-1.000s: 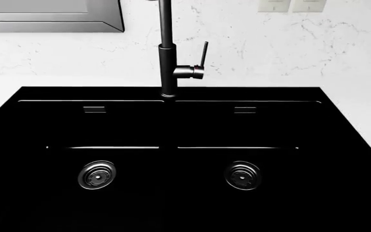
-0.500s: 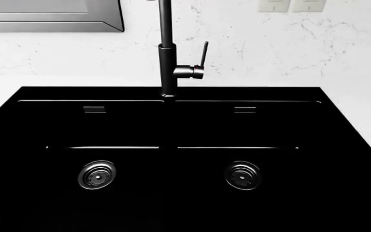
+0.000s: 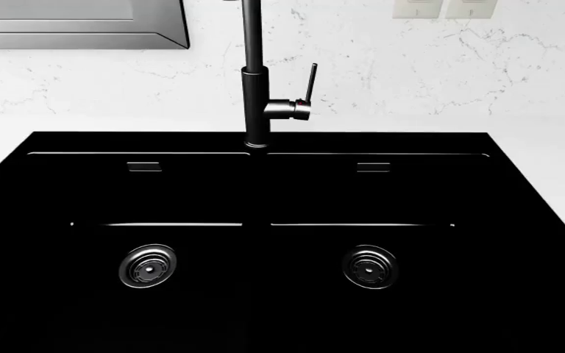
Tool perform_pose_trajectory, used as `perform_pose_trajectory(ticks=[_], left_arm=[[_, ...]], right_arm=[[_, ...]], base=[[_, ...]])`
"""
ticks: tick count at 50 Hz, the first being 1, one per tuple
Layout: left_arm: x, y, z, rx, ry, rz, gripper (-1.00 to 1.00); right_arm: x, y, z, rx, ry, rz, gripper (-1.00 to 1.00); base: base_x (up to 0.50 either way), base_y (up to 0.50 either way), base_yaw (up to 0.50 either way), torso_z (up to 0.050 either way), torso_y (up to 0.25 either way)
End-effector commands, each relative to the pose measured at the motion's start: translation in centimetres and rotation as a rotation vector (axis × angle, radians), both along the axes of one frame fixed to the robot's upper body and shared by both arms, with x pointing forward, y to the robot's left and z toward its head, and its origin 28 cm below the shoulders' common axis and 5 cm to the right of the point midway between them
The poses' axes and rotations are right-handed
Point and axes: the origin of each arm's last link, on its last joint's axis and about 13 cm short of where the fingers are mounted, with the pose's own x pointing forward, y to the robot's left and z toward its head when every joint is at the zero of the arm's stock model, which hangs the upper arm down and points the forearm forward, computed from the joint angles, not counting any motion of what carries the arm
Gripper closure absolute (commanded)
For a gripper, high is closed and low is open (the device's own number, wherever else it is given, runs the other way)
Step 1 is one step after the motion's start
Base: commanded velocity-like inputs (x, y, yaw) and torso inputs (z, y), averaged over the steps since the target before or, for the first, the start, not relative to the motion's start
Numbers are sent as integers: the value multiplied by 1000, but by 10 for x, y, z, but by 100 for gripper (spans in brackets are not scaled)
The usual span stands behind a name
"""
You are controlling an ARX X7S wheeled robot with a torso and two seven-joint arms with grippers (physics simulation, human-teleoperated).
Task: Pick and place the shaker into the drawer. Then close the cabinet.
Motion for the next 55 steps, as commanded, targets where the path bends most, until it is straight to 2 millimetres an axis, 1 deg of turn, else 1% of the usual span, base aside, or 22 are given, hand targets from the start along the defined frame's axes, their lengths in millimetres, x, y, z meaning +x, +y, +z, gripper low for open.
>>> perform_pose_trajectory(ticks=[1, 11, 21, 26, 55], left_arm=[[2, 1, -1, -2, 2, 3, -100], [2, 2, -2, 2, 5, 7, -100], [1, 1, -2, 4, 4, 6, -100], [1, 0, -3, 3, 5, 2, -100], [5, 0, -6, -18, 11, -11, -100]], right_arm=[[-29, 13, -17, -38, 10, 41, -100], [-45, 10, -39, -53, 46, -21, -100], [-52, 10, -52, -77, 50, -34, -100], [-53, 11, -56, -74, 53, -21, -100], [-52, 15, -64, -58, 68, 26, -100]], base=[[0, 0, 0, 0, 0], [0, 0, 0, 0, 0], [0, 0, 0, 0, 0], [0, -13, 0, 0, 0], [2, -496, 0, 0, 0]])
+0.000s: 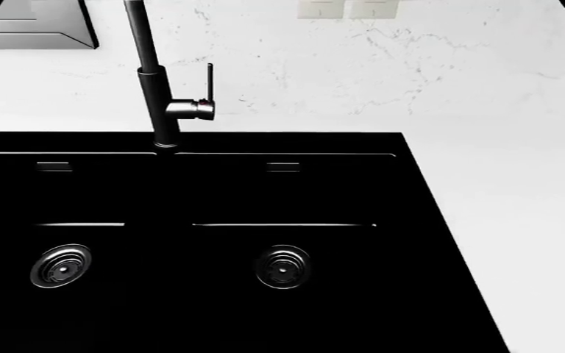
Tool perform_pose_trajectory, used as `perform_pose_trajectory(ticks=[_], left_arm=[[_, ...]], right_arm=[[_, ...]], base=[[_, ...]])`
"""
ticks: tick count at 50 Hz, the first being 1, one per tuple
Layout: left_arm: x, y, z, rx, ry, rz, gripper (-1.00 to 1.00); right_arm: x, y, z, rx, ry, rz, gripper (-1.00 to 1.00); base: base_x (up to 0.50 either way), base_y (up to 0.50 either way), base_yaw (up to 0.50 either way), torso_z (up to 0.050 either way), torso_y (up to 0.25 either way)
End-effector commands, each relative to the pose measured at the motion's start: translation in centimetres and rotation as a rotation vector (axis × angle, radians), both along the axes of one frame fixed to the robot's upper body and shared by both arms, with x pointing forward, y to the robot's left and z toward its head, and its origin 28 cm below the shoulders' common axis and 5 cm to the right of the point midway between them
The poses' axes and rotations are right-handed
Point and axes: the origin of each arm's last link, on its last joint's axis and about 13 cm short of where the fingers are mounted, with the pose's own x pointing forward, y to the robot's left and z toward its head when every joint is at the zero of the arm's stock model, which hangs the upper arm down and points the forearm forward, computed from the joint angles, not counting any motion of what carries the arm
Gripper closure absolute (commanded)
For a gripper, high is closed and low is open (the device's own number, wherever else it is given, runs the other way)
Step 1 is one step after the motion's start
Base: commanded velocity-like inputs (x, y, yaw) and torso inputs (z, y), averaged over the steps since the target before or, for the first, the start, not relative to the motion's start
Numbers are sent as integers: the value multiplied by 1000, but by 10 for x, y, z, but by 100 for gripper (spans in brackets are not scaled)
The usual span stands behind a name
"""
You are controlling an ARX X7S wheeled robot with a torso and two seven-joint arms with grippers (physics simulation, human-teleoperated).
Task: Pick and place the shaker into the drawer. Then close the cabinet.
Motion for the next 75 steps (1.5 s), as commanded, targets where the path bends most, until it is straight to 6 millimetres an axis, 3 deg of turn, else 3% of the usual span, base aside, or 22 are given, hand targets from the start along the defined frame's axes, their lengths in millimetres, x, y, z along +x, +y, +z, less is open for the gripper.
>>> perform_pose_trajectory(ticks=[1, 75], left_arm=[[1, 0, -1, -7, 2, -3, -100], [0, -3, 0, -24, 15, -19, -100]], right_arm=[[0, 1, -4, 0, 4, 10, -100], [4, 4, -15, 20, 32, 34, -100]], base=[[2, -500, 0, 0, 0], [2, -500, 0, 0, 0]])
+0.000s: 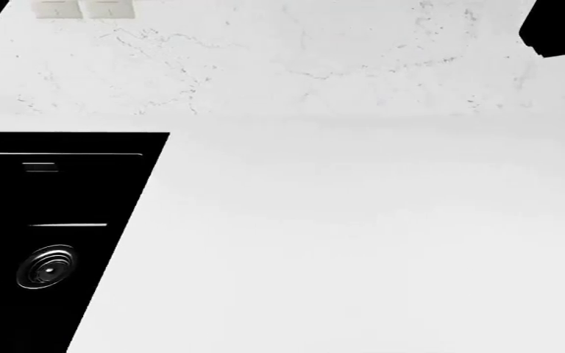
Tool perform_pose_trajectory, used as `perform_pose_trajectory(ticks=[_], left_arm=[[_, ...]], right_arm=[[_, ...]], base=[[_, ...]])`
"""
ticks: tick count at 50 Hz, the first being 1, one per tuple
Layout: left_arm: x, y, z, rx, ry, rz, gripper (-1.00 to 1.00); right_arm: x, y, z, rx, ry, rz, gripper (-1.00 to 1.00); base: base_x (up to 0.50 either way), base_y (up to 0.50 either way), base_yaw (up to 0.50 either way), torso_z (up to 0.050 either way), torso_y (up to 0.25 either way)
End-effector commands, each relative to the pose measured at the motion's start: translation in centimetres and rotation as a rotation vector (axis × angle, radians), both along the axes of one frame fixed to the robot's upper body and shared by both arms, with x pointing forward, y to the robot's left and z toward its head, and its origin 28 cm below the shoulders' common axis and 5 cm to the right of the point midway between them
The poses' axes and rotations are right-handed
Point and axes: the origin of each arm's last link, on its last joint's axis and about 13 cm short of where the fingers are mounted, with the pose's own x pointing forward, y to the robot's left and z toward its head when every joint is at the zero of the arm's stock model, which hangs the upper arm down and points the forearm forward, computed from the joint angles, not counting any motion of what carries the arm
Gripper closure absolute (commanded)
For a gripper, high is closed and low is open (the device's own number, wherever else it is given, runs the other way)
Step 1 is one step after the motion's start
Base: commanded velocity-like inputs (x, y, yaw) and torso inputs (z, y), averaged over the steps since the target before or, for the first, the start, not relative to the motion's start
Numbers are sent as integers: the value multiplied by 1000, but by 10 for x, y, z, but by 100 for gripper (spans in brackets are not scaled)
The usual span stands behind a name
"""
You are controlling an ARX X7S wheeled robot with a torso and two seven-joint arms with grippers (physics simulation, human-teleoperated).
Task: Pick and place the shaker into the drawer. Then close the cabinet.
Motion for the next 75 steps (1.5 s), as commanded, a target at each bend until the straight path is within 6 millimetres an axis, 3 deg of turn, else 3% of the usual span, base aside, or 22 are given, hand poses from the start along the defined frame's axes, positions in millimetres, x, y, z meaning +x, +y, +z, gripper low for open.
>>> perform_pose_trajectory(ticks=[1, 19, 33, 36, 42, 51, 66, 75], left_arm=[[1, 0, -1, -2, 4, -2, -100], [1, 2, -2, -10, 6, -3, -100], [0, 3, -3, -15, 11, -3, -100], [0, 2, -3, -14, 11, -3, -100], [-4, 2, -1, -6, 5, -5, -100], [-9, 5, 0, -5, 2, 4, -100], [-4, 7, -8, -12, 22, 11, -100], [-3, 11, -14, -29, 30, 10, -100]], right_arm=[[1, 0, -3, 6, 8, 3, -100], [2, 2, -6, 9, 13, 7, -100], [3, -2, -3, 0, -4, -26, -100], [5, -8, 10, -22, -41, -84, -100], [12, -26, 65, -11, -122, -211, -100], [28, -26, 118, -3, -164, -234, -100], [64, -6, 166, 36, -156, -131, -100], [84, 26, 170, 38, -77, 32, -100]], base=[[2, -500, 0, 0, 0], [2, -500, 0, 0, 0], [0, 0, 0, 0, 0], [0, 0, 0, 0, 0], [0, 0, 0, 0, 0], [0, 0, 0, 0, 0], [0, 0, 0, 4, 0], [0, 0, 2, 5, 0]])
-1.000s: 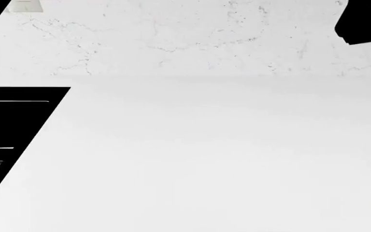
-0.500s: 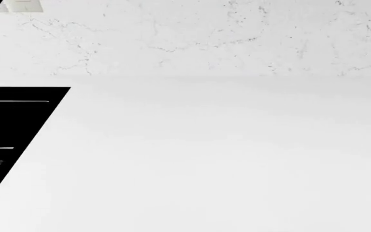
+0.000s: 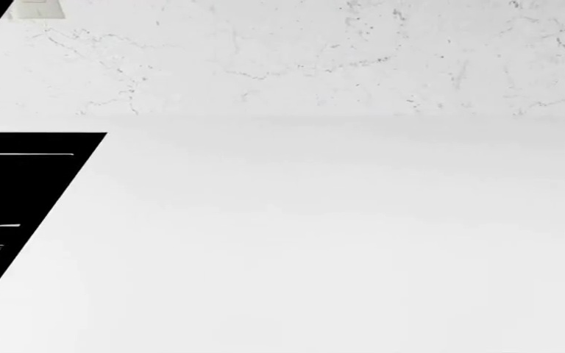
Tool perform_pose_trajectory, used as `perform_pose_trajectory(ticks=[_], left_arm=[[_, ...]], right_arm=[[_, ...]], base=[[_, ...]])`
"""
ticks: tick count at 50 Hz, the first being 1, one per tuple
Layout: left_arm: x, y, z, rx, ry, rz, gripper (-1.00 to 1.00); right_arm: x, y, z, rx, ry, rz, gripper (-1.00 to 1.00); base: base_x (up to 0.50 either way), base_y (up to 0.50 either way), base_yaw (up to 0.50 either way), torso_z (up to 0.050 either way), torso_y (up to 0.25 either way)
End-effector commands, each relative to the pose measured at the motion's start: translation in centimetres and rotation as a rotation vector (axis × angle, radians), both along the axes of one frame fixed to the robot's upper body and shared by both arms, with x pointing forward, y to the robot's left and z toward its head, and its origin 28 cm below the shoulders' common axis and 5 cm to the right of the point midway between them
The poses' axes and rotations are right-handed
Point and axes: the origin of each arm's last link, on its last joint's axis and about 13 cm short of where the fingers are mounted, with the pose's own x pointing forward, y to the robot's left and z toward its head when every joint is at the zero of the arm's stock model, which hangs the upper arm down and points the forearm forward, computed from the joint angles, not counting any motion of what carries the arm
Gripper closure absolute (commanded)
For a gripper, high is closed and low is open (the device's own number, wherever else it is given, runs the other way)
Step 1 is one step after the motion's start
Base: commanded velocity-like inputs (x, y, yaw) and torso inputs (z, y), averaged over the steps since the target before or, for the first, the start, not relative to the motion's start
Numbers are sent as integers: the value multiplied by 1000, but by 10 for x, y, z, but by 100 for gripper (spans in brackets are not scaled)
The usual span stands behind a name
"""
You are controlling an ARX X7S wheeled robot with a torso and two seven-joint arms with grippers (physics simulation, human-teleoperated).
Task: Pick and place the shaker into the drawer. Then close the cabinet.
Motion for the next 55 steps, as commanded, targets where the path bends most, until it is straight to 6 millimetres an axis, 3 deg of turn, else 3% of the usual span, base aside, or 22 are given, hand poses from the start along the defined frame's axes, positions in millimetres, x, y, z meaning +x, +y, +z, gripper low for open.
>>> perform_pose_trajectory(ticks=[1, 7, 13, 24, 38, 45, 51, 55], left_arm=[[2, 4, -6, -14, 11, 3, -100], [2, 10, -11, -25, 17, 15, -100], [4, 17, -17, -36, 27, 33, -100], [7, 25, -21, -44, 34, 52, -100], [11, 31, -28, -43, 52, 79, -100], [10, 27, -28, -43, 50, 66, -100], [11, 23, -28, -42, 46, 50, -100], [12, 21, -29, -37, 43, 43, -100]], right_arm=[[36, 30, 44, 181, -101, 53, -100], [62, 41, 57, 196, -75, 78, -100], [95, 49, 52, 216, -20, 76, -100], [112, 71, 39, 190, 23, 130, -100], [136, 41, 36, 212, -10, -46, -100], [126, 37, 41, 214, -26, -45, -100], [65, 47, 42, 202, -96, 9, -100], [22, 54, 24, 163, -124, 35, -100]], base=[[16, 0, 8, 0, 0], [19, 1, 13, 5, 0], [28, 4, 21, 5, 0], [38, 17, 38, 11, 0], [36, 16, 34, 9, 0], [43, 18, 41, 12, 0], [36, 16, 36, 9, 0], [32, 14, 33, 11, 0]])
